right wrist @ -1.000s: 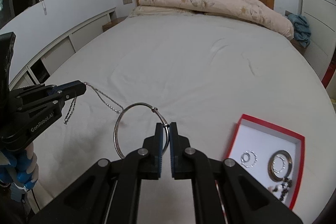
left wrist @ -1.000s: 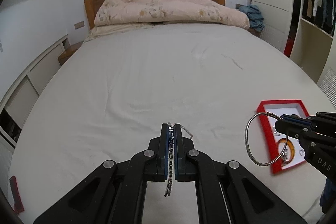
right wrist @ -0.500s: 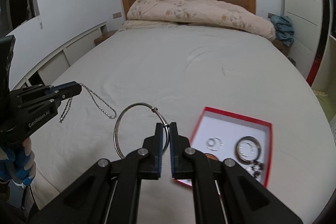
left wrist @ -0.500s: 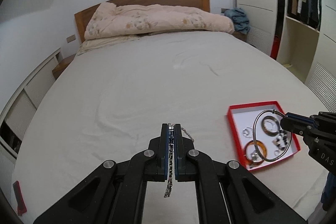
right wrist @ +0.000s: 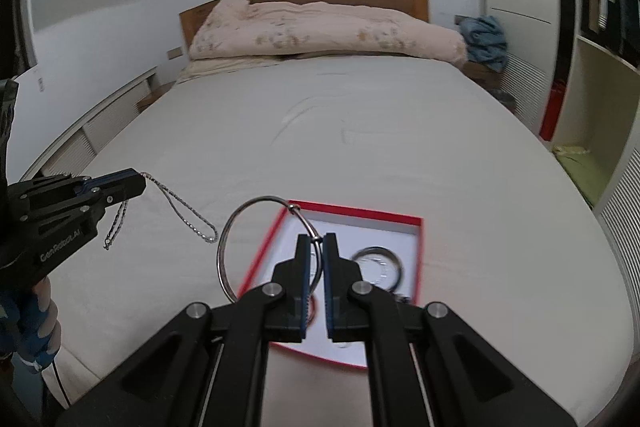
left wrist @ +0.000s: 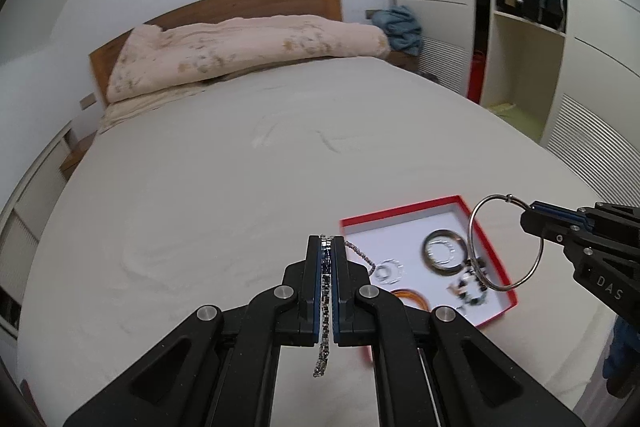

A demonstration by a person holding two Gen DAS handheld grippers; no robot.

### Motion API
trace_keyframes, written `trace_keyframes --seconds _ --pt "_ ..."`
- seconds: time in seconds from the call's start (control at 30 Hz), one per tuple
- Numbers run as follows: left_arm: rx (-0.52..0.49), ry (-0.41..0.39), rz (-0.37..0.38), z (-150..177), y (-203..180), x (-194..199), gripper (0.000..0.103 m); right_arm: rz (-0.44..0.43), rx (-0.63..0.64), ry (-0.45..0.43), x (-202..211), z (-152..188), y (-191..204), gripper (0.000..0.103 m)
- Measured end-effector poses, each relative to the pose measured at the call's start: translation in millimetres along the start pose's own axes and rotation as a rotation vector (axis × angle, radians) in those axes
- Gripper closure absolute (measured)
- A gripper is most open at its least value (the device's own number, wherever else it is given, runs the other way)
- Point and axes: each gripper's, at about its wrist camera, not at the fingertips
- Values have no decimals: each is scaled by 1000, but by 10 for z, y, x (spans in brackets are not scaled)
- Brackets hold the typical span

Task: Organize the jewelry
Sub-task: 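Carry the necklace and bangle into the red box and open both tools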

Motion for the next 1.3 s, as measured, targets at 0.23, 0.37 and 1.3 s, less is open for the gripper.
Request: trace_keyframes --seconds 0.23,0.37,1.3 --pt "-20 44 43 -52 -332 -349 99 27 -47 23 -179 97 -373 98" --pt "-29 77 60 -34 -478 -595 99 30 -67 47 -382 147 -518 98" --pt "63 339 70 770 -421 -1658 97 71 -14 294 -1458 715 -643 96"
Point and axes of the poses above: each gripper's, at about its wrist camera, not at the fingertips, and x roughly against the way its jaws point, y to its left, z to its underside, and after that the axes turned 6 degrees about x, right-handed
